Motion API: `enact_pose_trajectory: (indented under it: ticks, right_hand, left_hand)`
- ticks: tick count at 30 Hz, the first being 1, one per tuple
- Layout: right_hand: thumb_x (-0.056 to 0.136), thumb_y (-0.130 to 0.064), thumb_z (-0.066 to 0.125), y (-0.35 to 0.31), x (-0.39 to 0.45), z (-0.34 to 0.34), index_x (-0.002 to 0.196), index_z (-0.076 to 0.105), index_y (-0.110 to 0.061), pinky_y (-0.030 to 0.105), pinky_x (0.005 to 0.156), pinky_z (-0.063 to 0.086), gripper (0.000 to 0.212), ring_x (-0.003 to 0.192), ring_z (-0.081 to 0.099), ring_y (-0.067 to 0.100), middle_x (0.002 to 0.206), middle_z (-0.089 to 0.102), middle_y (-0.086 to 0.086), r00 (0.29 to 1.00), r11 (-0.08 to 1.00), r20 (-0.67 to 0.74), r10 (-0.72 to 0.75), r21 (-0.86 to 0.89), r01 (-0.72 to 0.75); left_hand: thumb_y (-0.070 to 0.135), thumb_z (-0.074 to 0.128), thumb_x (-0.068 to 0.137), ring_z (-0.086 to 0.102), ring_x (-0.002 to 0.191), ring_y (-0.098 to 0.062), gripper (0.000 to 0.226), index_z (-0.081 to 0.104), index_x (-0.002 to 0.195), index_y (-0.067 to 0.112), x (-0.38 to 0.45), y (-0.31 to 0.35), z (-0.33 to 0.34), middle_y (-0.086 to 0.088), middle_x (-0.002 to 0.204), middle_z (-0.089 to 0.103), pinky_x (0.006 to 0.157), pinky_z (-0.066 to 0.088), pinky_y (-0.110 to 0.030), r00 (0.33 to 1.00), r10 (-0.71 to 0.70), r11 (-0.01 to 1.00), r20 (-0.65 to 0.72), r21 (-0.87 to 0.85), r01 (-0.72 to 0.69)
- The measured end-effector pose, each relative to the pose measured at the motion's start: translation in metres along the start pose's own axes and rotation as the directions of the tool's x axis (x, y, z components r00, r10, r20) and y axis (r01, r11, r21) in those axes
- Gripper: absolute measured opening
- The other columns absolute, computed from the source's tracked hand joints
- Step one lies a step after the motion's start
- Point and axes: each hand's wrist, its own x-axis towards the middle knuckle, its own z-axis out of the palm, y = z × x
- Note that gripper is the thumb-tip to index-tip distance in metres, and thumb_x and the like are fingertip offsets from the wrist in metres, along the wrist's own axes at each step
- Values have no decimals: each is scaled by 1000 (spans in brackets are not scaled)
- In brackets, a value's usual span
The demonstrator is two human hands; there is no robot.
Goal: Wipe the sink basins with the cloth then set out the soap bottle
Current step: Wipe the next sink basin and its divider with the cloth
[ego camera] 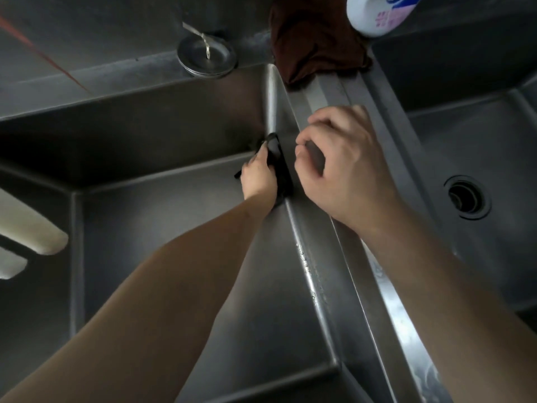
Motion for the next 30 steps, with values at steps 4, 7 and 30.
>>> enact_pose_trajectory:
  ticks: [4,7,30]
  right_hand:
    - [91,-23,61,-2,2,0,89,74,-7,39,90,49,21,106,57,30,105,66,10,1000,1000,-10,9,18,-9]
    - [92,-22,61,-2,2,-1,89,74,-7,35,91,48,20,108,56,29,106,66,10,1000,1000,2,7,14,-7]
    - [89,-10,62,-10,-51,-32,98,75,-11,51,90,50,16,111,56,35,119,66,10,996,992,51,-72,-96,77]
  left_hand:
    - [27,45,94,65,98,-24,35,56,127,23,-4,-12,23,5,112,70,75,31,-30,999,6,985,47,171,-14]
    - [22,38,90,63,104,-30,43,62,124,10,-48,-10,13,-9,117,70,89,44,-35,996,54,998,67,-41,-51]
    - [21,61,94,64,111,-34,53,38,138,38,-180,5,-42,-5,120,70,97,50,-41,965,-146,910,216,-353,217]
